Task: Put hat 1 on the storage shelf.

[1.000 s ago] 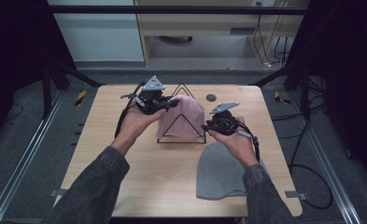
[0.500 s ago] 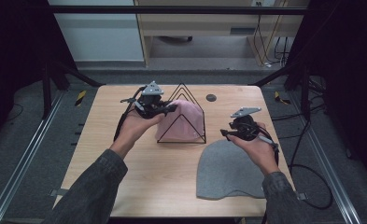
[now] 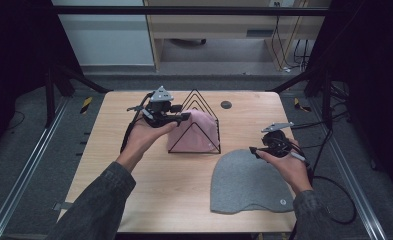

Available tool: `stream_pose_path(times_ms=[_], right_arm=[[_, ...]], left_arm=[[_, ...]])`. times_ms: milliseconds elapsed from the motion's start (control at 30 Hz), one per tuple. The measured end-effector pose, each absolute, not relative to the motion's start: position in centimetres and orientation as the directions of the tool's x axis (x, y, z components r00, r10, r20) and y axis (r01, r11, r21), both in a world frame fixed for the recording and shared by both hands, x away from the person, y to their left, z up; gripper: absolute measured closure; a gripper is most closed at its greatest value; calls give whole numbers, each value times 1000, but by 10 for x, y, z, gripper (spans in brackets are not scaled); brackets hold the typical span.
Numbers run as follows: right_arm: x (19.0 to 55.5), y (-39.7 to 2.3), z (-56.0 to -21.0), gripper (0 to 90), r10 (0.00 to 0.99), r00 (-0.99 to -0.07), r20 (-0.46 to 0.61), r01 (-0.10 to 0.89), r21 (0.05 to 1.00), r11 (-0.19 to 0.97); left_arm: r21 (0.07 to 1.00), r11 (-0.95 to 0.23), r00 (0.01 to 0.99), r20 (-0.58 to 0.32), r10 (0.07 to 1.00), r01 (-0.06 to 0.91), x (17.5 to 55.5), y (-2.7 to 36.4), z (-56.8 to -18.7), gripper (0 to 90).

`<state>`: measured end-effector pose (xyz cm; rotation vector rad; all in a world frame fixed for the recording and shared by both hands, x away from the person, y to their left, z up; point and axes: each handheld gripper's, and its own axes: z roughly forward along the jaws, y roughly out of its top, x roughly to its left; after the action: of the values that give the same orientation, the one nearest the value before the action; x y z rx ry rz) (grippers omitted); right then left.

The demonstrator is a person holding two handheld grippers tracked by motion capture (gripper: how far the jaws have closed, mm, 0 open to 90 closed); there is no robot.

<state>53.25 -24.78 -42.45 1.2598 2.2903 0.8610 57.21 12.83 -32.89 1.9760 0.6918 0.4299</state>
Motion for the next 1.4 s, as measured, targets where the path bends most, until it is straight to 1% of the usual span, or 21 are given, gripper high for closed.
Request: stream_pose_path(times_ms=[67,133,200,233,300,333,433,533,567,633,700,733,833,900,967,1100,1167,1400], right_arm=[[533,-250,-427,325,858,-513,-35,626,668,402],[534,-252,-430,278,860,-509,-24,636,663,395],[534,-253,-432,250,863,-506,-14,643,660,388],[534,-254,-433,244,864,-503,-4,649,658,381],[533,-254,-433,245,866,-500,-3,657,650,382],[533,-255,-432,249,865,-502,-7,657,647,387],[532,-257,-431,277,866,-499,-12,657,647,387],[533,-259,-435,302,867,-497,11,669,641,376],[533,-260,-436,303,868,-496,12,673,637,376],[534,-260,-438,321,867,-498,14,676,632,379],[535,-261,-440,330,871,-490,36,687,630,361],[536,-262,-440,350,875,-482,40,692,630,352],[538,-264,-442,385,874,-484,29,689,628,361],[540,-266,-445,390,879,-475,35,705,613,357],[542,-270,-449,391,885,-463,40,721,598,351],[545,-276,-461,401,887,-460,52,737,580,348],[545,-276,-466,388,889,-454,56,745,571,345],[546,-273,-478,365,891,-447,76,762,554,335]], left_arm=[[882,-375,773,20,634,285,566,132,-322,466],[884,-379,772,34,635,273,560,137,-318,375],[886,-379,765,45,642,267,551,146,-318,324],[879,-395,752,66,655,267,548,151,-319,293],[858,-439,735,112,669,268,542,160,-321,242],[856,-439,730,112,674,274,539,167,-323,211],[853,-429,713,100,694,298,531,187,-334,159],[859,-401,710,65,702,318,519,207,-358,75],[855,-402,706,62,705,327,516,210,-365,64],[842,-411,698,59,714,349,507,217,-384,63],[823,-399,680,22,733,404,498,225,-400,66],[815,-394,669,10,743,426,493,229,-409,68],[796,-416,660,28,751,439,485,235,-430,76],[766,-452,663,45,747,457,483,239,-441,88],[762,-455,652,56,756,461,477,243,-444,90],[756,-466,662,59,747,459,465,248,-450,91],[745,-473,663,55,746,471,466,250,-453,89],[752,-426,626,23,780,504,471,261,-454,90]])
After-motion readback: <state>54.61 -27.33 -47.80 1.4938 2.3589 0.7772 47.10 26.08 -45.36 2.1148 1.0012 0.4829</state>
